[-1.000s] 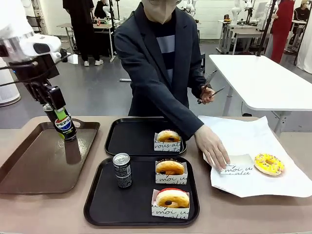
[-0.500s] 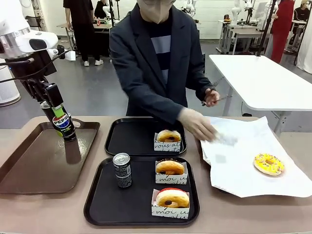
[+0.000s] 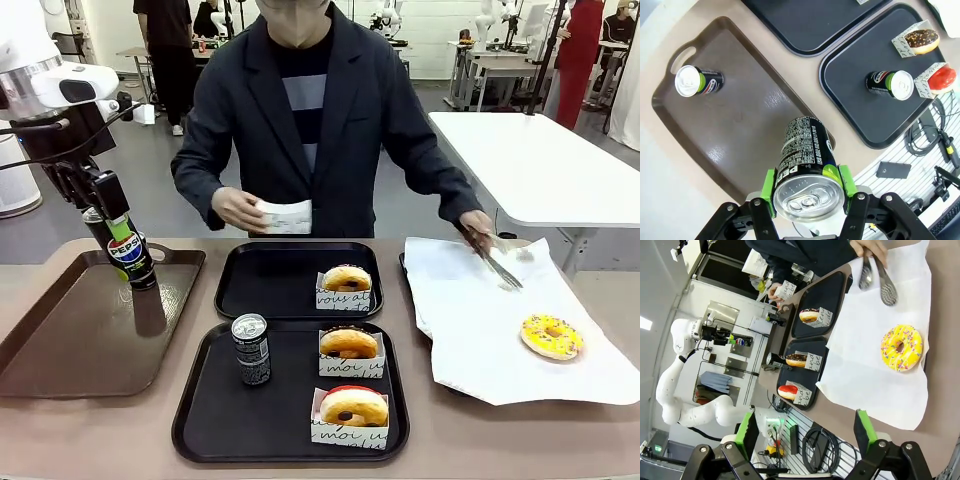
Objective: Set up donuts and drinks on trays.
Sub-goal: Pick up one Pepsi coke from the Handle tray and place it on the Flat Tray without a Pepsi coke.
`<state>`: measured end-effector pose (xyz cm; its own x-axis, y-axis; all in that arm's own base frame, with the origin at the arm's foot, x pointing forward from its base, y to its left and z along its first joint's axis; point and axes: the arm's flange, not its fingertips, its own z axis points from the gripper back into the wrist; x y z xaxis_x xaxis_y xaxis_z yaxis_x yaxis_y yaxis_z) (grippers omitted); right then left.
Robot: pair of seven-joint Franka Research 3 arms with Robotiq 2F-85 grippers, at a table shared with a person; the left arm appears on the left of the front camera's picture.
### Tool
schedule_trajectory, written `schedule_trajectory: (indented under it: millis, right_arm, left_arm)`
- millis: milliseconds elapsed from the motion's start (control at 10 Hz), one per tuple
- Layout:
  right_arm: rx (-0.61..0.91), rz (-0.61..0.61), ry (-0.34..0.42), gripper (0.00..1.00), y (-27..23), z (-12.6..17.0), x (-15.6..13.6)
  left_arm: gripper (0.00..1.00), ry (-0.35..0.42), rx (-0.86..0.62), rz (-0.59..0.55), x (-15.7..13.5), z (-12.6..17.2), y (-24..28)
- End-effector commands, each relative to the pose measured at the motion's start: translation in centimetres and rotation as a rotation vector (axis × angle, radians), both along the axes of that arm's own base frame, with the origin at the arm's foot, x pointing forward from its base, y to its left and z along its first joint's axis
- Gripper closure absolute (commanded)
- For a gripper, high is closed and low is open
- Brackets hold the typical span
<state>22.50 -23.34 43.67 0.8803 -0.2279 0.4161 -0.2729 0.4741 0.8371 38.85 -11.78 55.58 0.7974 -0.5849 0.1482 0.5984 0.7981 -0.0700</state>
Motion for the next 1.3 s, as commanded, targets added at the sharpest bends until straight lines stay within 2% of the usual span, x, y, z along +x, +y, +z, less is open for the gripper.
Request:
schedule_trajectory:
  millis: [0, 1100, 1200]
  right_arm:
    - [0.023, -0.007, -0.034, 0.0, 0.0, 0.1, 0.2]
    - [0.023, -0.007, -0.034, 0.0, 0.0, 0.1, 0.2]
    - [0.023, -0.007, -0.034, 0.0, 0.0, 0.1, 0.2]
  left_arm:
    - [0.41, 0.0, -0.01, 0.005, -0.1, 0.4, 0.1]
    - [0.41, 0.0, 0.0, 0.0, 0.0, 0.0, 0.0]
    - [0.41, 0.021, 0.014, 0.006, 1.6, -0.1, -0.1]
